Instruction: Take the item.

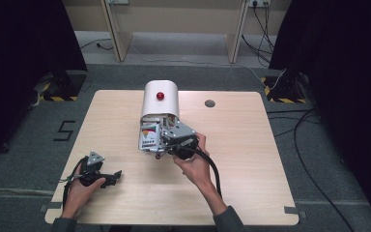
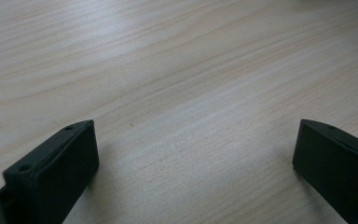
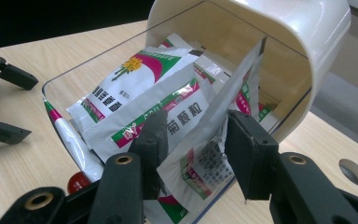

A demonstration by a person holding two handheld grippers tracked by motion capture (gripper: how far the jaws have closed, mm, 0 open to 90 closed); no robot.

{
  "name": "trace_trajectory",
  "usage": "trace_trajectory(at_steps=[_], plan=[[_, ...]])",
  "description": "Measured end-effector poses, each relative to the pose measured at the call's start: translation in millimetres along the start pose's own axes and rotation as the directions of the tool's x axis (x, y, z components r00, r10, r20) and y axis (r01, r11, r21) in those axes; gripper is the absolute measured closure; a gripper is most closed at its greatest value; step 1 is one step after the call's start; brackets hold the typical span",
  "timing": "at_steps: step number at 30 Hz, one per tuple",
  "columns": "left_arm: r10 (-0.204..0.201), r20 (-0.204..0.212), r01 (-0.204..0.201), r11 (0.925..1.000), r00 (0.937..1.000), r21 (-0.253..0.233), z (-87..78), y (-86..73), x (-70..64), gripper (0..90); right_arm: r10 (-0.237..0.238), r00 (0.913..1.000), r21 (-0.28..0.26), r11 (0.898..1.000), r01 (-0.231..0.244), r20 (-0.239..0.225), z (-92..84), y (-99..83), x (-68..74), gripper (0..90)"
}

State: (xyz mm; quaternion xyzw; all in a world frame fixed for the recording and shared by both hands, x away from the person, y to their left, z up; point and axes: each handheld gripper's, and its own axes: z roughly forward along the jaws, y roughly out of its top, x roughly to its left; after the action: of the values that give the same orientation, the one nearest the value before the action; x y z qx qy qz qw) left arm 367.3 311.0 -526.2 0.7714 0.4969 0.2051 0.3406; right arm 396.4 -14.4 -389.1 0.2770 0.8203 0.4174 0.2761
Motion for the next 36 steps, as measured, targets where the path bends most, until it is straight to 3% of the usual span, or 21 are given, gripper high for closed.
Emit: trace_trajectory(at_steps=[4,8,14,24,36], plan=[[0.0,0.0,0.0,1.0,1.0,0.0,0.0,0.0,0.0,0.0,0.002,0.9997,0.009,1.0,-0.002,0.023,2.7,-1.4,-2.3,63.5],[0.0,0.0,0.0,1.0,1.0,0.0,0.0,0.0,0.0,0.0,-0.02,0.999,0.003,1.0,0.02,0.039,4.5,-3.9,-5.3,74.1],[0.0,0.0,0.0,1.0,1.0,0.0,0.0,0.0,0.0,0.0,-0.032,0.9992,-0.036,0.999,0.033,0.021,-1.7,-4.1,-6.7,82.2],[0.0,0.0,0.0,1.0,1.0,0.0,0.0,0.0,0.0,0.0,-0.023,0.9997,-0.102,0.995,0.022,-0.004,-18.1,2.2,-8.4,84.3],[-0.002,0.0,0.002,1.0,1.0,-0.001,0.0,0.0,-0.2,0.0,-0.024,0.9997,-0.154,0.988,0.025,0.006,-38.2,7.4,-13.9,85.1]])
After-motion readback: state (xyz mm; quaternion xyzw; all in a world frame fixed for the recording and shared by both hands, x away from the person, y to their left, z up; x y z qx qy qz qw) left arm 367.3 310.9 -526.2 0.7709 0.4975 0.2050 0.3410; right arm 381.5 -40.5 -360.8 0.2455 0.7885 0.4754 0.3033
